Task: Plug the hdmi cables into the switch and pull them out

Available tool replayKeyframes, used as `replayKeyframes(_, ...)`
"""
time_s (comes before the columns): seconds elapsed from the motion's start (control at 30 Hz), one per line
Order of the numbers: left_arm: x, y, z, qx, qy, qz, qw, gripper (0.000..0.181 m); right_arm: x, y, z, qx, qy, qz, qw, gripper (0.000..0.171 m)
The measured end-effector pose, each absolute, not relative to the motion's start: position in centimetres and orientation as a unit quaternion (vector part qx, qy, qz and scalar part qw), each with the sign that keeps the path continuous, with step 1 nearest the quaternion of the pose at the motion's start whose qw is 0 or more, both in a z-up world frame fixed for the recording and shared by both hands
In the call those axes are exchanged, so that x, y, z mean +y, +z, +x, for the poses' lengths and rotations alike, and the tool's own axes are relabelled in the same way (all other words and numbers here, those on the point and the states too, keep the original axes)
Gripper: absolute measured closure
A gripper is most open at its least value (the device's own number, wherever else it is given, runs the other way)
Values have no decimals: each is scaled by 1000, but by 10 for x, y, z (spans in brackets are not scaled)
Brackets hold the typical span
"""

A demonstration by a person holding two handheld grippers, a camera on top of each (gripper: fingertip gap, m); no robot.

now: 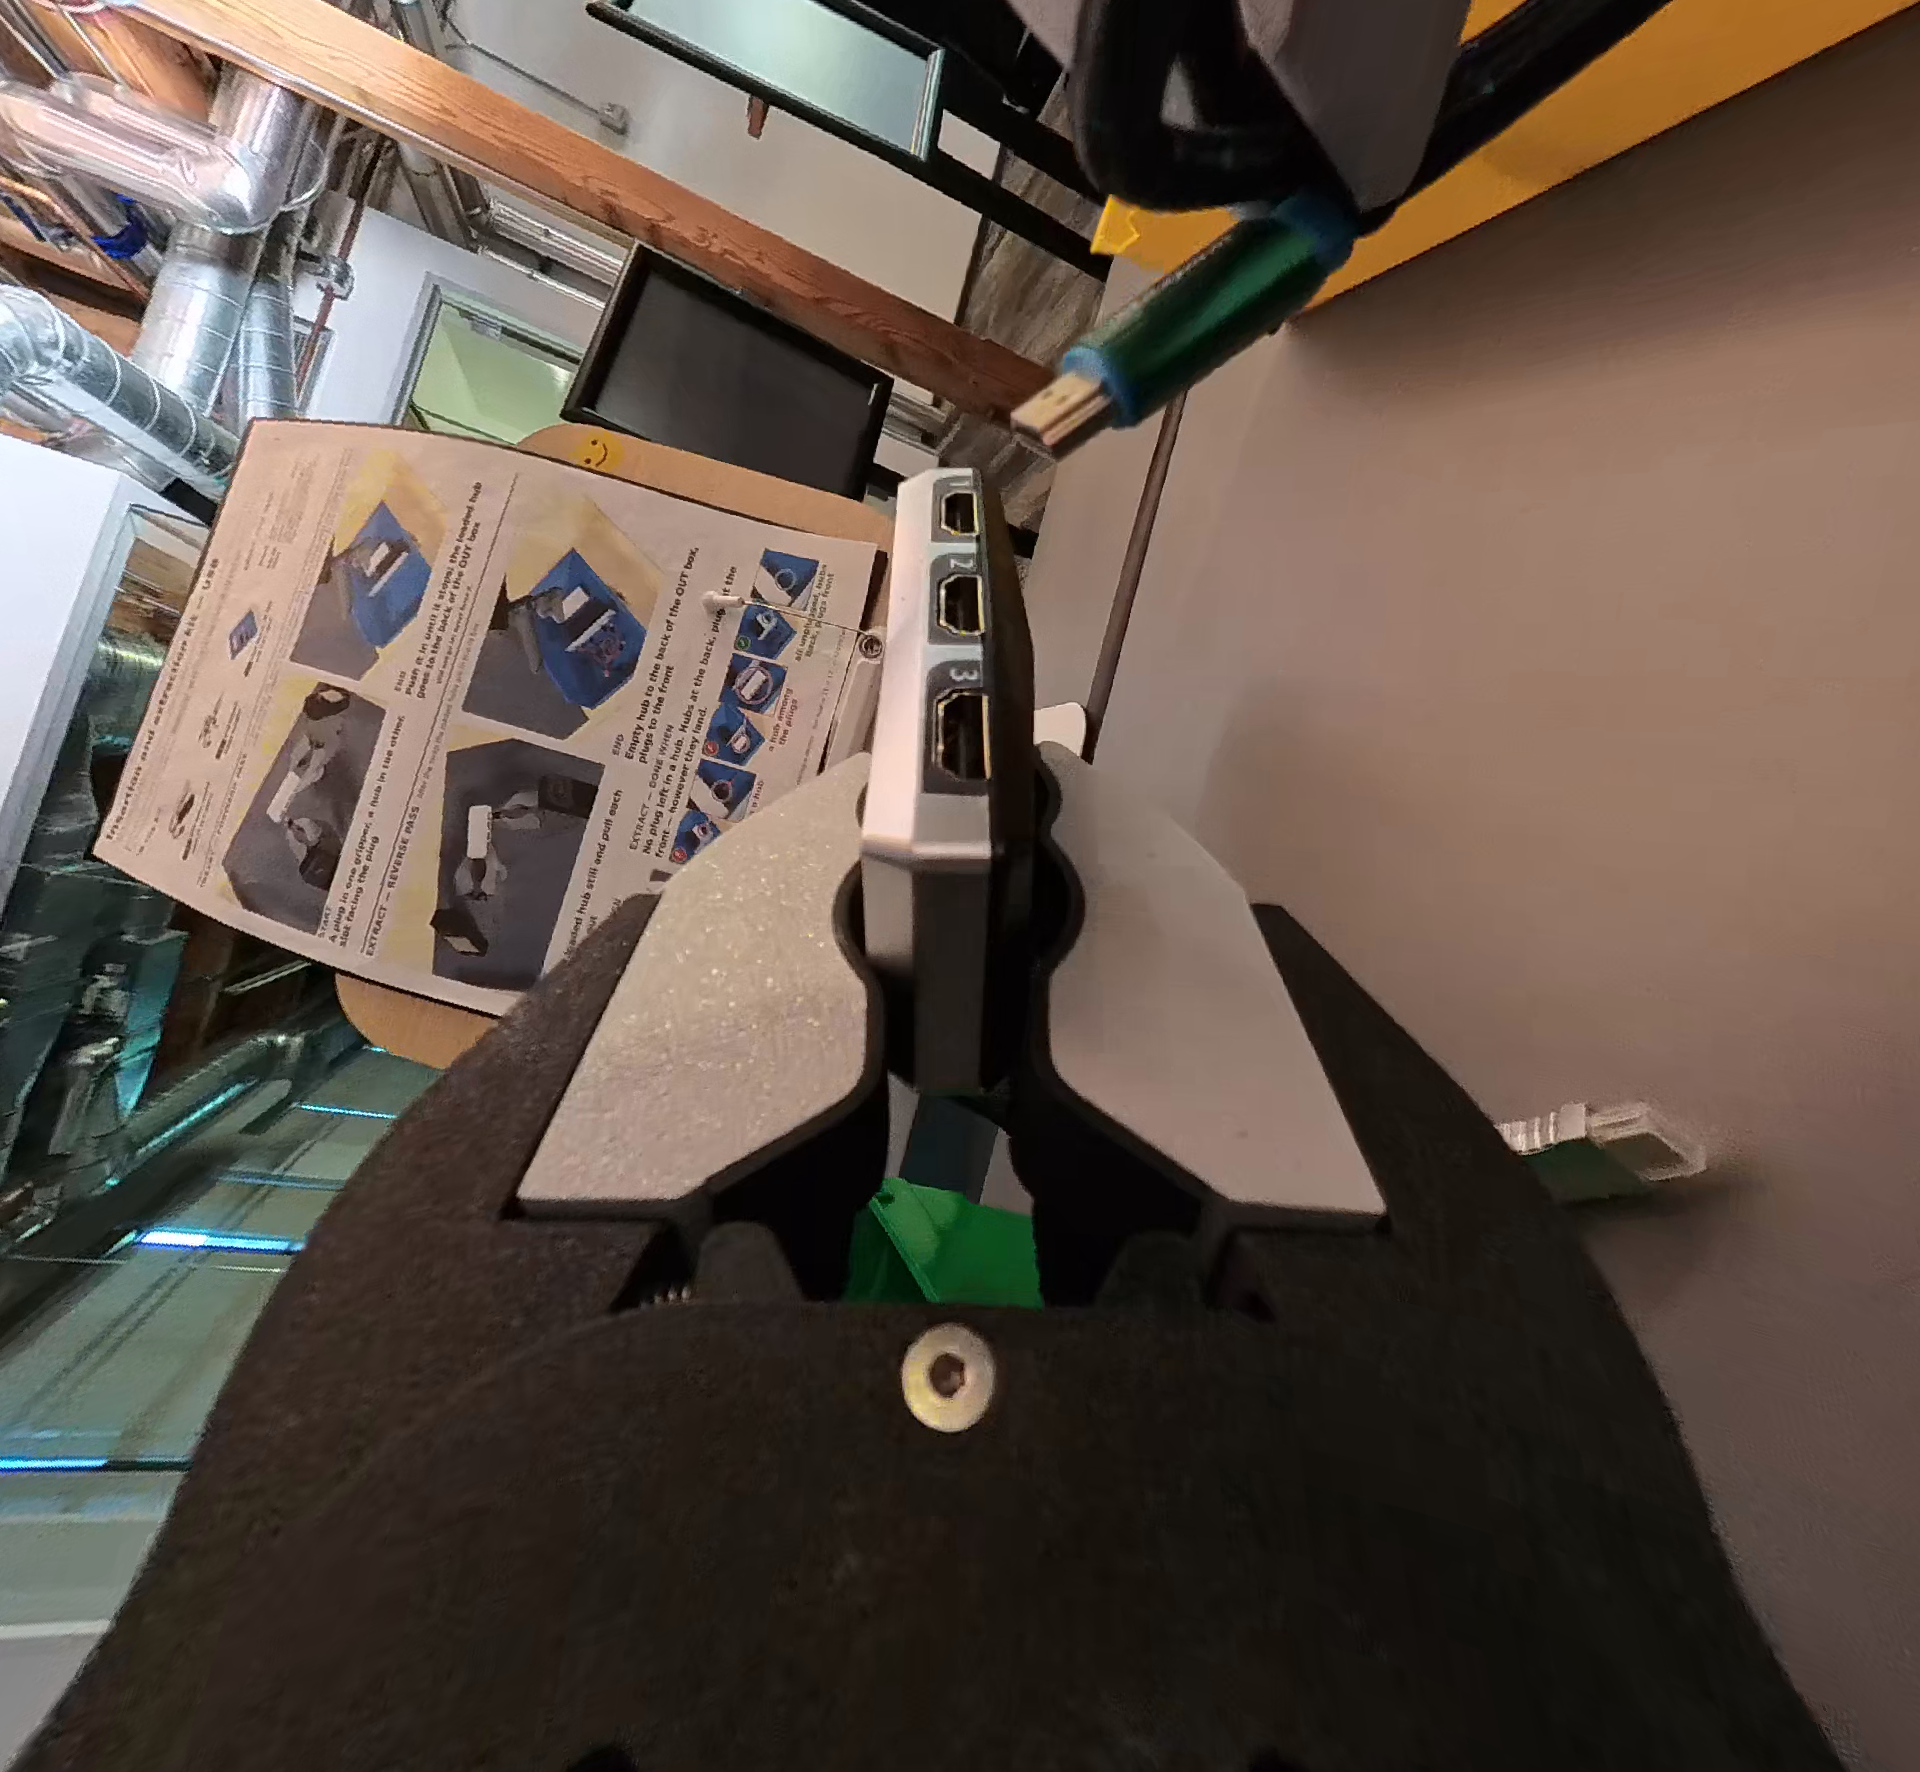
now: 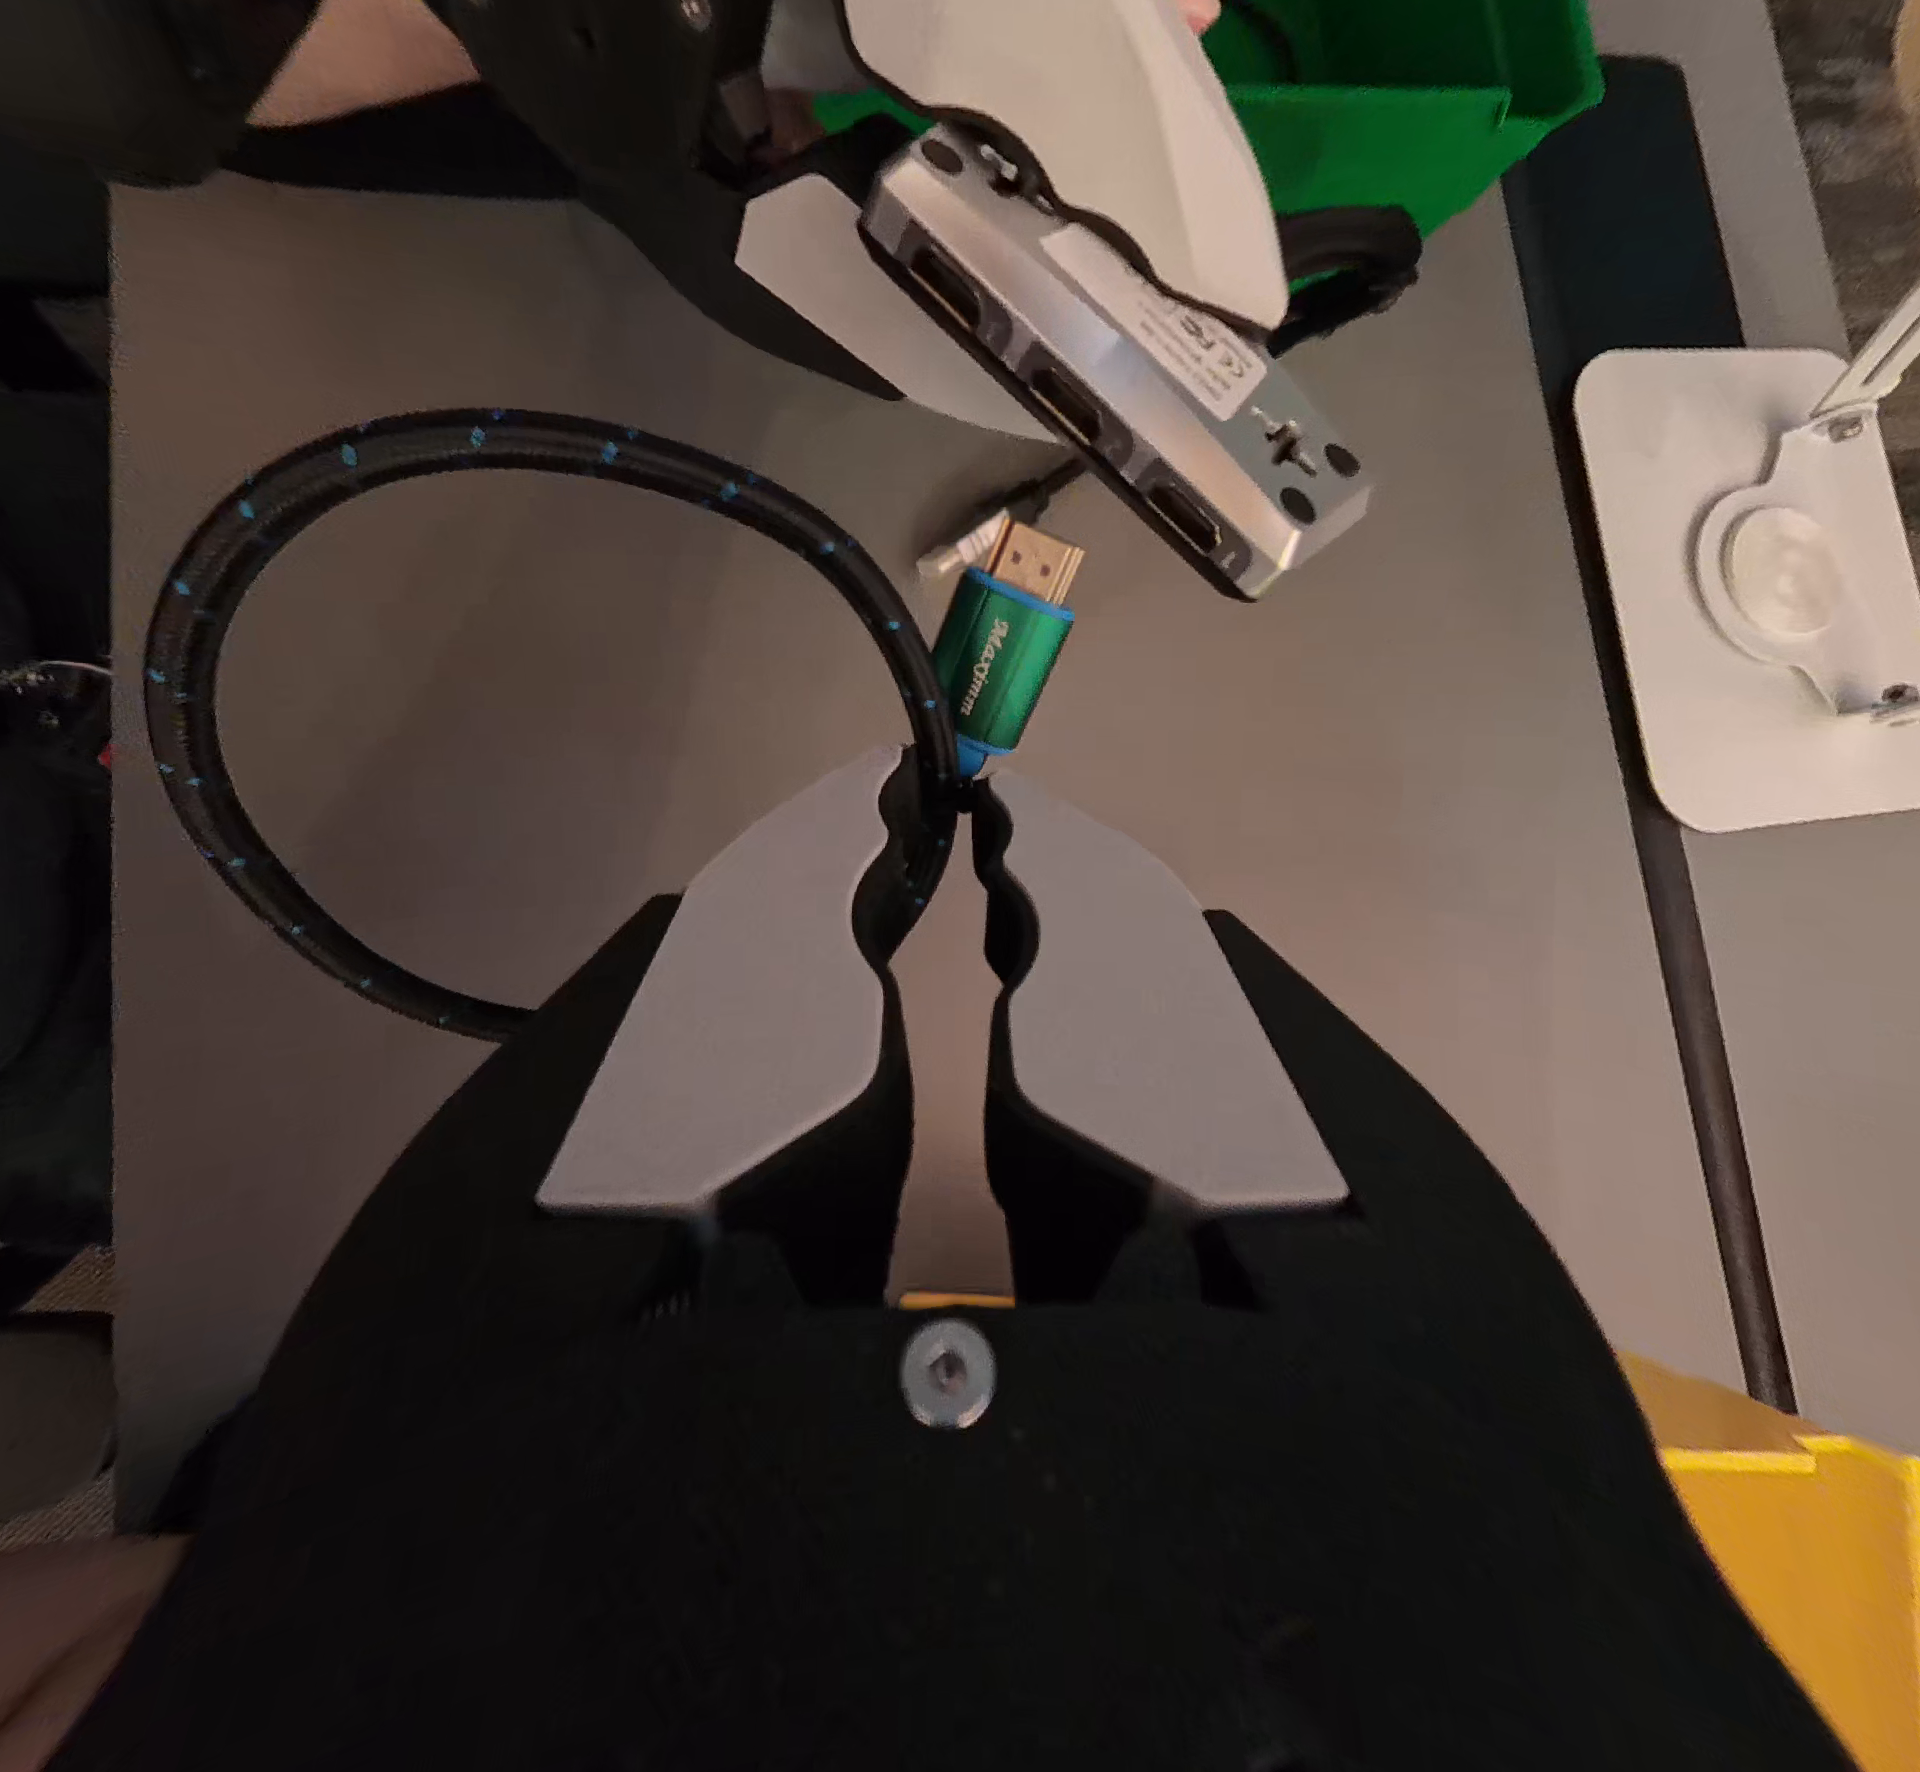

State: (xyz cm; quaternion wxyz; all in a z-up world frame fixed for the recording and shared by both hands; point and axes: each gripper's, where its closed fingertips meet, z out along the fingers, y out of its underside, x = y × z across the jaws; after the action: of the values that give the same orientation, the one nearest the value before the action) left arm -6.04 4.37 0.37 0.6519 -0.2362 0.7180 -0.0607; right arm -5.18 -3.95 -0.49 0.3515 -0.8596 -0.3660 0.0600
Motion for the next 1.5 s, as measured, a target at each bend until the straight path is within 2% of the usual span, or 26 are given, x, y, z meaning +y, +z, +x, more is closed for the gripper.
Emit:
replayKeyframes(0.33,43,-12,-55,723,28,-198,661,157,-38,-22,-40,-336,42,-890,306,163)
replayKeyframes(0.67,38,-22,-52,728,57,-176,660,157,-38,-37,-36,-328,40,-905,270,163)
replayKeyframes(1.5,32,-39,-49,735,130,-113,656,159,-45,-57,-31,-270,143,-926,221,162)
